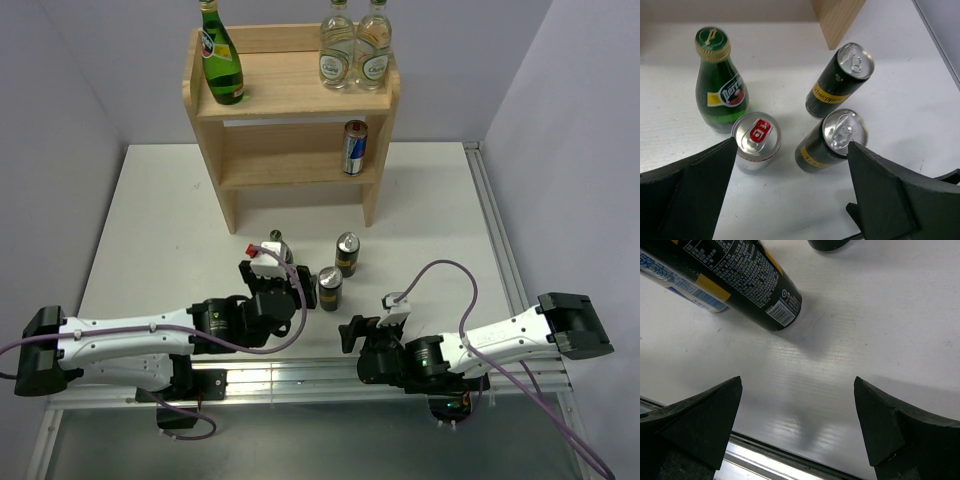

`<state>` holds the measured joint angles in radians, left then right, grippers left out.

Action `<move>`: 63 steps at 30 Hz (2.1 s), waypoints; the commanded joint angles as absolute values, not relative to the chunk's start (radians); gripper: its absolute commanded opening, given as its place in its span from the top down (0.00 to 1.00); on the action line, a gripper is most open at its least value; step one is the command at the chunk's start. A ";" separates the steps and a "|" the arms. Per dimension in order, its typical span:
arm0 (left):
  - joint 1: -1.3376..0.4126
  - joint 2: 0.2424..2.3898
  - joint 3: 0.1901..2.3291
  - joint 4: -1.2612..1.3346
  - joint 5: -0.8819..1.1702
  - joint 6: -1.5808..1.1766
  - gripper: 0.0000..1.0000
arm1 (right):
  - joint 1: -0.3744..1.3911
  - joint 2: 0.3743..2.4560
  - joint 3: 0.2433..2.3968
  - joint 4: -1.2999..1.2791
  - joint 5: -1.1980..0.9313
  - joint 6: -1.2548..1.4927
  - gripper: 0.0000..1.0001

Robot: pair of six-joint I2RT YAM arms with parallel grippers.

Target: Place and organize the beverage onto the shelf

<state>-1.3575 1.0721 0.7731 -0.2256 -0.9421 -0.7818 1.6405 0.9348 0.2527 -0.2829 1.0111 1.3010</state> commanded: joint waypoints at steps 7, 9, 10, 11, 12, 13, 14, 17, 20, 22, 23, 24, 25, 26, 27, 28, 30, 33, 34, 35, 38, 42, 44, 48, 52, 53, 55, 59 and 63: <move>-1.445 1.040 0.632 -0.367 -1.014 -1.024 0.01 | 1.647 0.951 0.239 -0.247 1.051 1.327 0.00; -1.451 1.051 0.611 -0.353 -1.008 -1.038 0.01 | 1.647 0.962 0.244 -0.252 1.051 1.335 0.00; -1.451 1.055 0.592 -0.339 -1.005 -1.039 0.01 | 1.646 0.963 0.245 -0.253 1.051 1.336 0.00; -1.453 1.068 0.580 -0.319 -0.994 -1.035 0.01 | 1.647 0.963 0.247 -0.258 1.051 1.338 0.00; -1.453 1.077 0.568 -0.264 -0.989 -1.029 0.01 | 1.646 0.962 0.247 -0.256 1.049 1.338 0.00; -1.453 1.087 0.543 -0.233 -0.988 -1.011 0.01 | 1.647 0.960 0.245 -0.256 1.048 1.336 0.00; -1.451 1.113 0.529 -0.191 -0.986 -0.999 0.01 | 1.647 0.959 0.244 -0.255 1.048 1.336 0.00; -1.437 1.181 0.499 -0.056 -0.991 -0.960 0.01 | 1.647 0.956 0.245 -0.256 1.045 1.336 0.00; -1.424 1.254 0.486 0.076 -0.996 -0.899 0.01 | 1.647 0.954 0.245 -0.258 1.046 1.336 0.00; -1.399 1.305 0.489 0.150 -0.986 -0.847 0.01 | 1.647 0.951 0.247 -0.261 1.046 1.335 0.00; -1.391 1.319 0.488 0.181 -0.986 -0.829 0.01 | 1.647 0.951 0.245 -0.259 1.043 1.335 0.00; -1.375 1.328 0.488 0.198 -0.994 -0.799 0.01 | 1.647 0.950 0.245 -0.259 1.045 1.336 0.00; -1.367 1.342 0.489 0.219 -1.000 -0.795 0.01 | 1.647 0.951 0.247 -0.262 1.046 1.336 0.00; -1.359 1.347 0.488 0.241 -0.996 -0.782 0.01 | 1.646 0.950 0.247 -0.262 1.046 1.335 0.00; -1.335 1.348 0.483 0.259 -0.989 -0.758 0.02 | 1.647 0.951 0.247 -0.262 1.046 1.336 0.00; -1.324 1.351 0.466 0.284 -0.994 -0.746 0.02 | 1.647 0.950 0.247 -0.262 1.046 1.338 0.00; -1.289 1.358 0.446 0.359 -0.976 -0.709 0.02 | 1.647 0.948 0.245 -0.261 1.048 1.338 0.00; -1.244 1.374 0.425 0.425 -0.954 -0.675 0.04 | 1.647 0.948 0.244 -0.259 1.049 1.336 0.00; -1.236 1.391 0.419 0.439 -0.951 -0.670 0.07 | 1.647 0.948 0.244 -0.259 1.051 1.336 0.00; -1.230 1.399 0.416 0.454 -0.936 -0.661 0.12 | 1.647 0.950 0.244 -0.258 1.052 1.336 0.00; -1.195 1.427 0.407 0.508 -0.904 -0.644 0.18 | 1.647 0.953 0.245 -0.261 1.052 1.338 0.00; -1.174 1.463 0.403 0.563 -0.891 -0.634 0.21 | 1.647 0.956 0.245 -0.261 1.054 1.344 0.00; -1.173 1.479 0.411 0.566 -0.894 -0.632 0.28 | 1.647 0.956 0.245 -0.264 1.052 1.345 0.00; -1.173 1.505 0.429 0.568 -0.910 -0.629 0.50 | 1.647 0.951 0.244 -0.267 1.052 1.350 0.00; -1.181 1.448 0.457 0.479 -0.925 -0.656 0.93 | 1.647 0.942 0.241 -0.268 1.051 1.351 0.00; -1.189 1.427 0.469 0.383 -0.934 -0.672 0.99 | 1.647 0.942 0.241 -0.268 1.049 1.353 0.00; -1.215 1.357 0.529 0.278 -0.942 -0.704 1.00 | 1.647 0.940 0.239 -0.268 1.049 1.353 0.00; -1.243 1.232 0.649 0.023 -0.972 -0.695 1.00 | 1.647 0.945 0.241 -0.265 1.051 1.353 0.00; -1.218 1.126 0.793 -0.069 -0.948 -0.582 1.00 | 1.646 0.957 0.242 -0.264 1.054 1.353 0.00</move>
<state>-1.2358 1.2140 0.6529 0.0010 -0.9142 -0.6567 1.6405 0.9516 0.2459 -0.2710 1.0080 1.3193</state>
